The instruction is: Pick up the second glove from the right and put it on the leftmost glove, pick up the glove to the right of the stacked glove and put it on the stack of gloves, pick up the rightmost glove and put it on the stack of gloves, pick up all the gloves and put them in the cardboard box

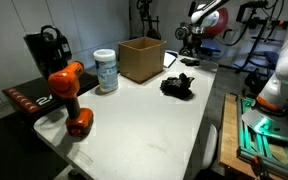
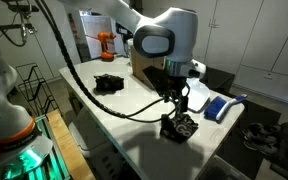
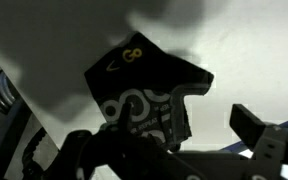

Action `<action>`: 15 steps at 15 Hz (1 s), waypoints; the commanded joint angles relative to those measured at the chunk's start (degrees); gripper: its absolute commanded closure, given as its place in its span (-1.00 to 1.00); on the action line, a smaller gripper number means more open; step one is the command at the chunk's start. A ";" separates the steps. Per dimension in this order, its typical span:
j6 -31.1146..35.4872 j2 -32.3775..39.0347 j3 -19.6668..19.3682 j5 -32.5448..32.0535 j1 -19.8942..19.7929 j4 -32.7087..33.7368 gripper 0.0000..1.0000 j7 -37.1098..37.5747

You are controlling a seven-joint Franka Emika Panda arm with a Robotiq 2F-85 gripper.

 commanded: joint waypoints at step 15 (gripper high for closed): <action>-1.44 13.34 3.91 0.42 -3.42 10.58 0.58 4.47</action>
